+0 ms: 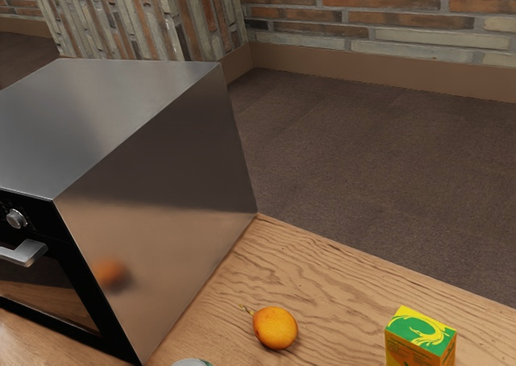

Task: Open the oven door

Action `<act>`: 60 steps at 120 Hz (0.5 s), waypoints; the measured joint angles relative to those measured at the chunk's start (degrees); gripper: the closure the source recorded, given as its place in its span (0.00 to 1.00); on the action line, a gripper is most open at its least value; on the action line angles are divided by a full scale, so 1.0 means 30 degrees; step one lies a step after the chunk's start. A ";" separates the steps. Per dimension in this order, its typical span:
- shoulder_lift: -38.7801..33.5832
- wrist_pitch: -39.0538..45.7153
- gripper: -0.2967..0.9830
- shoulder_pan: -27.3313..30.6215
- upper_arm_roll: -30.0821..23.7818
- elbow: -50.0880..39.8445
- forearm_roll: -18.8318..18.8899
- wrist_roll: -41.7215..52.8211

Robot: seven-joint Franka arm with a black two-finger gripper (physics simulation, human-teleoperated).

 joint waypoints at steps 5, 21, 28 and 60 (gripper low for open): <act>0.0181 0.0087 0.23 0.0000 -0.0147 0.0000 -0.0037 0.0080; 0.0659 0.0367 0.23 0.0000 -0.0494 -0.0001 -0.0079 0.0303; 0.0763 0.0467 0.23 0.0000 -0.0597 -0.0001 -0.0087 0.0386; 0.1507 0.0850 0.23 0.0000 -0.1056 -0.0013 -0.0099 0.0749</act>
